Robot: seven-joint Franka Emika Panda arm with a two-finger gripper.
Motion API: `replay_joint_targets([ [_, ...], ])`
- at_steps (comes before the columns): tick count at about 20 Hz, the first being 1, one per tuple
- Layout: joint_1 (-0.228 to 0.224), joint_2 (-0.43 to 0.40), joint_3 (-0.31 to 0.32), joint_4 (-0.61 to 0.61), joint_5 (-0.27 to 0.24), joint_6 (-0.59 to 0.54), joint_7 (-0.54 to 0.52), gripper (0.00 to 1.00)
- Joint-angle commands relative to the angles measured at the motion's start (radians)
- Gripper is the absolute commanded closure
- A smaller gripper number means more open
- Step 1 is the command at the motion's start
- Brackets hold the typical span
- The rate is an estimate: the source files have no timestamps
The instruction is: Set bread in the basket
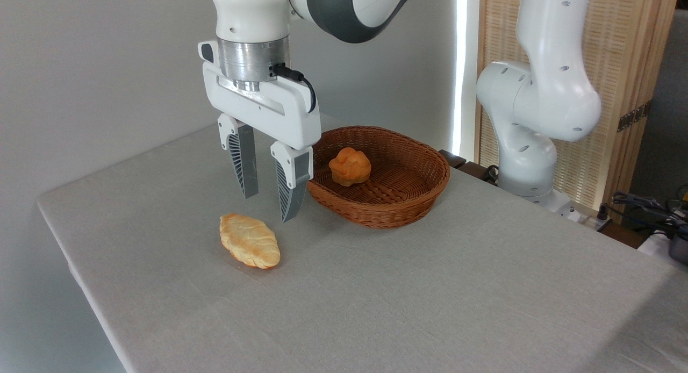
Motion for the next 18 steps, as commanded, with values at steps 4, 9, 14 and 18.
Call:
replay_joint_targets([
  [4,-0.009,0.032,-0.001,0.016,0.007,0.01,-0.01,0.0],
  [9,-0.017,0.084,-0.048,0.019,0.013,0.033,-0.021,0.0],
  [14,-0.019,0.104,-0.074,0.017,0.018,0.042,0.008,0.0],
  [18,-0.019,0.115,-0.079,0.014,0.018,0.038,0.262,0.0],
])
